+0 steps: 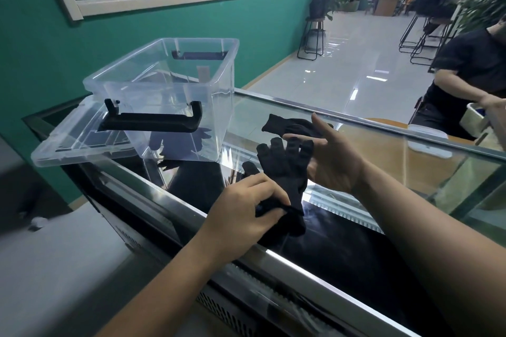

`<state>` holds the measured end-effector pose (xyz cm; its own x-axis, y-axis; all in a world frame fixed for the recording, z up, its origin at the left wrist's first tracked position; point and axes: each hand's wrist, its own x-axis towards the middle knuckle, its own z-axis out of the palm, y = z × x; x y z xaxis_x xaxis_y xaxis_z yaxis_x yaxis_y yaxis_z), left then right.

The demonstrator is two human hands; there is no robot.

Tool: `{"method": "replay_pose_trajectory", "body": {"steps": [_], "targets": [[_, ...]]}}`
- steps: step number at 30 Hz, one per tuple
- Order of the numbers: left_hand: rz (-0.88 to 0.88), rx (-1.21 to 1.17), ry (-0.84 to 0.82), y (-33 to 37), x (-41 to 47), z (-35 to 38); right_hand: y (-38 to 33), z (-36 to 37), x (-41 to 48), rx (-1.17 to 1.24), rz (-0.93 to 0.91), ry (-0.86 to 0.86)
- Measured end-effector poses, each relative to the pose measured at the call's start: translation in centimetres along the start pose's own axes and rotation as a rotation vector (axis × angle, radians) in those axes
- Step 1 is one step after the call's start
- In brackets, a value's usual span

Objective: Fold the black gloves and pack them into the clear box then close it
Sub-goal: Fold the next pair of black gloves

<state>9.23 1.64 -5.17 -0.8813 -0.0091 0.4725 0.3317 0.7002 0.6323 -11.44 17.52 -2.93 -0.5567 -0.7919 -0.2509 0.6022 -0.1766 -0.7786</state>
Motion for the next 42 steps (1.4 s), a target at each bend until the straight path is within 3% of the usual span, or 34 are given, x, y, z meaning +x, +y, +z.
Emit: {"method": "replay_pose_trajectory", "body": {"steps": [12, 16, 20, 23, 29, 36, 42], "targets": [[-0.025, -0.040, -0.116, -0.1, -0.2, 0.0, -0.1, 0.2, -0.3, -0.066, -0.014, 0.029], [-0.031, -0.084, -0.061, -0.1, 0.0, 0.0, 0.0, 0.3, -0.4, -0.055, -0.023, 0.014], [-0.011, 0.102, 0.004, -0.8, 0.4, 0.3, 0.0, 0.5, -0.6, -0.045, -0.040, -0.022], [-0.081, 0.224, -0.094, -0.5, 0.4, 0.3, 0.1, 0.8, -0.8, -0.031, -0.036, -0.054], [-0.151, 0.247, -0.222, -0.2, 0.8, 0.2, -0.2, 0.4, -0.7, -0.062, -0.047, -0.044], [-0.195, 0.241, -0.223, -0.1, 0.7, 0.3, -0.5, 0.3, 0.1, -0.353, -0.333, 0.100], [-0.206, 0.240, -0.203, -0.5, 0.7, 0.1, 0.8, 0.6, -0.3, -0.961, -0.585, 0.334]]}}
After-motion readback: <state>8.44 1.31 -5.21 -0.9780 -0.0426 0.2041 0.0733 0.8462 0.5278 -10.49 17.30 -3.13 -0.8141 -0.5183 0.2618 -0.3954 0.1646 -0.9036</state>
